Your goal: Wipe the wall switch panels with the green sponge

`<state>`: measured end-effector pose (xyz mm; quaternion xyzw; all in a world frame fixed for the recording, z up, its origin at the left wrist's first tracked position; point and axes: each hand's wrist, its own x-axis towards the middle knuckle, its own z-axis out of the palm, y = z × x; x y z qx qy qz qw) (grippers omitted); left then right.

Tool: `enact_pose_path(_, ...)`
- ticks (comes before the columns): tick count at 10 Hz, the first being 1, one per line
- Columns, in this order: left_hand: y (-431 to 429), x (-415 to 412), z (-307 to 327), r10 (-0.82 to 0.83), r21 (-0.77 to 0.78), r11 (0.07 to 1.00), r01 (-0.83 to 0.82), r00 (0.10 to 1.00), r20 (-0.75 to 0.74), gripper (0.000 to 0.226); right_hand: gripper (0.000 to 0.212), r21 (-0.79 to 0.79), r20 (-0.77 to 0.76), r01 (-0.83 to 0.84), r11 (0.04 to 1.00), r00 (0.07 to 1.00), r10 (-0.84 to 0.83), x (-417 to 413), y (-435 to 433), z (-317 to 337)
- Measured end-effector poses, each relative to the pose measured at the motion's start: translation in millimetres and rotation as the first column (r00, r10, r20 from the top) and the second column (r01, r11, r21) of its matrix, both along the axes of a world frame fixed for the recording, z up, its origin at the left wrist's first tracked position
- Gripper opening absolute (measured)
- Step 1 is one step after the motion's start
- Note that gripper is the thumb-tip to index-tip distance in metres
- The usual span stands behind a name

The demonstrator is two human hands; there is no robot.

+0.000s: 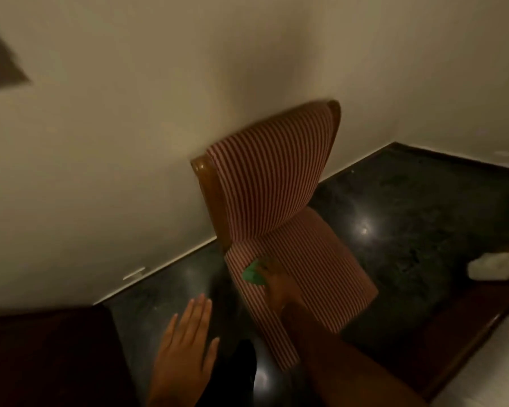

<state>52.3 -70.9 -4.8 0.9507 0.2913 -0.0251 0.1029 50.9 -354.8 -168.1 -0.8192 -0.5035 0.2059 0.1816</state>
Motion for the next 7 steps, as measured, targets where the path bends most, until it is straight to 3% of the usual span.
enact_pose_path(1,1,9,-19,-0.009,0.016,1.000,0.010,1.000,-0.027,0.076,0.058,-0.338,-0.043,-0.041,0.940,0.999,0.028,221,146,83)
enact_pose_path(2,8,16,-30,-0.018,0.019,1.000,0.019,0.999,-0.040,0.072,0.061,-0.458,-0.058,0.155,0.875,0.977,-0.203,311,252,100)
enact_pose_path(3,15,19,-26,-0.006,-0.002,1.000,0.006,0.998,-0.067,0.073,0.059,-0.482,-0.102,0.036,0.876,0.990,-0.096,283,238,84)
enact_pose_path(4,26,16,-15,0.014,-0.014,1.000,-0.016,0.995,-0.097,0.074,0.065,-0.574,-0.154,-0.115,0.811,0.988,0.031,298,248,82)
enact_pose_path(5,28,9,0,0.027,0.020,1.000,-0.024,0.990,-0.138,0.073,0.079,-0.602,-0.098,-0.138,0.787,0.990,0.098,284,241,96)
enact_pose_path(6,40,7,24,0.085,0.016,0.996,-0.084,0.979,-0.187,0.075,0.078,-0.525,0.000,-0.084,0.847,0.995,0.099,269,245,125)
enact_pose_path(7,39,2,45,0.185,-0.004,0.982,-0.188,0.972,-0.142,0.075,0.081,-0.458,0.067,-0.104,0.883,0.986,0.152,245,251,153)
